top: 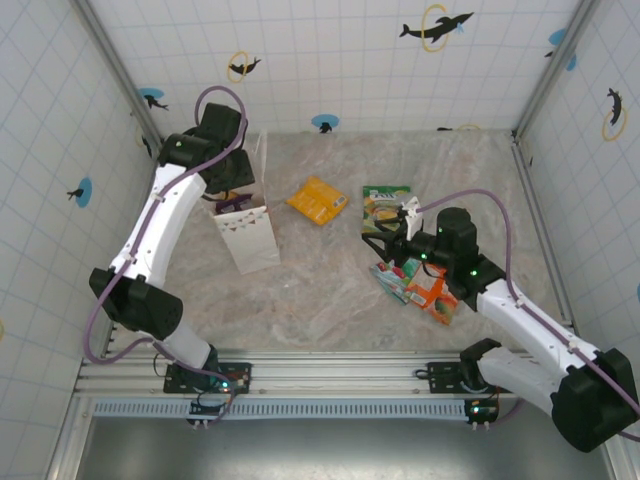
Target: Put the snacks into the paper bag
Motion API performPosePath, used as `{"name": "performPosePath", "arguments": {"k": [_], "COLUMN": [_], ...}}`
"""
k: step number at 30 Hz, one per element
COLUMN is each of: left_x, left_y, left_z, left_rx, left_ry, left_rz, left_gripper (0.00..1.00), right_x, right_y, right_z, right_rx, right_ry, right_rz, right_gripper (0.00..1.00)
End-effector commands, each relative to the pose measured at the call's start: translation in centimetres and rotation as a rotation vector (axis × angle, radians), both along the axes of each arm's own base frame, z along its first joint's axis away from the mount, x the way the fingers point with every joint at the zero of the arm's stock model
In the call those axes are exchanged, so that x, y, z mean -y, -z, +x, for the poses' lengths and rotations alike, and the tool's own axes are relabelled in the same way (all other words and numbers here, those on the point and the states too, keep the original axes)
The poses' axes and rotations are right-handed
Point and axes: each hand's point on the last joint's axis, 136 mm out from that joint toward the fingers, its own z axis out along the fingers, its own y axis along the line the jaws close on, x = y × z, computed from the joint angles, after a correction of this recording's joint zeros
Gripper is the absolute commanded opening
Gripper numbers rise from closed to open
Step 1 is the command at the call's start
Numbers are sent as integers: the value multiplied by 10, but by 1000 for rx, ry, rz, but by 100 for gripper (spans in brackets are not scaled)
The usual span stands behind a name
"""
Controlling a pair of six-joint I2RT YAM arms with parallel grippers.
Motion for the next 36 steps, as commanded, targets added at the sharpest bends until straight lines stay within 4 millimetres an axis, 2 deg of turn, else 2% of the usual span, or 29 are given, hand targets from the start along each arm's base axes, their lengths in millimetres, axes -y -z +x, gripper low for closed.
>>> {"name": "performPosePath", "arguments": {"k": [1, 6, 11, 16, 20, 23, 25, 31, 36], "left_x": [6, 13, 32, 47, 63, 82, 94, 104, 114], "left_y": [-24, -49, -71, -82, -90, -100, -100, -81, -62], "left_z": [8, 7, -6, -30, -52, -71, -83, -99, -105], "left_rx": [72, 141, 206, 280, 346, 378, 385, 381, 340], "left_ry": [6, 45, 176, 338, 458, 590, 671, 779, 792], "left_rz": [-60, -107, -195, -251, -337, -433, -497, -534, -524], "left_gripper": [54, 53, 53, 54, 54, 54, 54, 54, 54], "right_x": [1, 2, 5, 21, 31, 43, 52, 80, 122], "right_y": [2, 3, 7, 24, 35, 41, 48, 73, 98], "right_z": [-3, -2, 2, 15, 15, 15, 15, 9, 3], "right_rx": [0, -14, -49, -134, -197, -256, -324, -530, -701], "right_ry": [7, 15, 53, 176, 229, 271, 304, 380, 510], "right_rz": [2, -2, -25, -124, -174, -203, -206, -235, -252], "right_gripper": [55, 55, 54, 53, 53, 54, 54, 55, 56]}}
